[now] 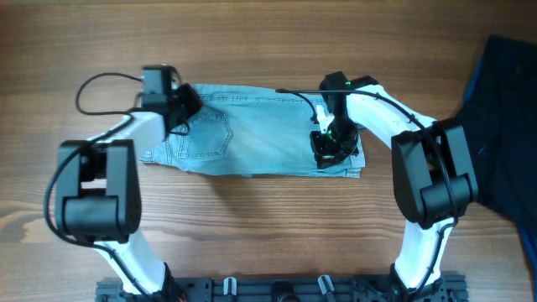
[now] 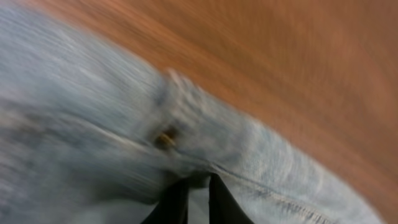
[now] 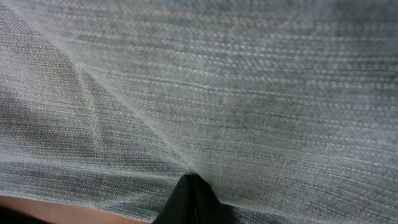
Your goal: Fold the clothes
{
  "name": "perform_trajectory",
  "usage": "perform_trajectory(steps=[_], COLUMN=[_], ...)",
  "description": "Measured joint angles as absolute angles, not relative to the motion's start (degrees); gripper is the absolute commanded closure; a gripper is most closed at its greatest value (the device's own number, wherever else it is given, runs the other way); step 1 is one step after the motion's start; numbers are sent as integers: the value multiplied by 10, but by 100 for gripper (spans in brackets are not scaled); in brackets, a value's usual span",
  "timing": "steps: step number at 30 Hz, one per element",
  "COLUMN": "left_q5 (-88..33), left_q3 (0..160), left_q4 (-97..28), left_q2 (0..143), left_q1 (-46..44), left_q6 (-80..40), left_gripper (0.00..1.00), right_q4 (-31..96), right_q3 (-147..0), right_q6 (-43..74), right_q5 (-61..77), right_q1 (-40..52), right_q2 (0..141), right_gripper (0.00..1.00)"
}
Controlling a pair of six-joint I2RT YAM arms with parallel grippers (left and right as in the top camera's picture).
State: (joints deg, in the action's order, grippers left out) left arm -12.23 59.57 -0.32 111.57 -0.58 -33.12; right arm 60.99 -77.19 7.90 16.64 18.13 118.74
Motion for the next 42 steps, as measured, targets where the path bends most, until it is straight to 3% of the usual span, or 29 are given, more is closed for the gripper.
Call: perform_trajectory(steps=[4,9,12,16,22,30,39,42], left_q5=[-210,-278,-290,-293,-283,-275,-294,-281], left_q3=[628,633,637,644,641,645,656,658], left_q4=[-63,-231,-295,-401,-460,-419,-379,-361], left_q2=[1114,1022,938,874,943,1083,1107,1111], left_q1=[65,116,161,241,256,256,199,169], left_q6=[-316,-278,-246,-175,-88,-62,-54,-54], left_gripper=[60,33,22,20,16,20,46,64], right_q4=[611,616,619,599,517,482,503,503], right_q3=[-772,-773,-768,-762,-762,-762,-762,-762], right_q6=[79,74,75,63,24,15,23,23], right_q5=[164,159,124,105,207,269,243,236], right_q1=[182,181,178,167,167,178,178,178], right_q2=[1187,1186,1170,1115,1093,1104,1174,1174], right_gripper=[95,92,91,90,90,91,92,92])
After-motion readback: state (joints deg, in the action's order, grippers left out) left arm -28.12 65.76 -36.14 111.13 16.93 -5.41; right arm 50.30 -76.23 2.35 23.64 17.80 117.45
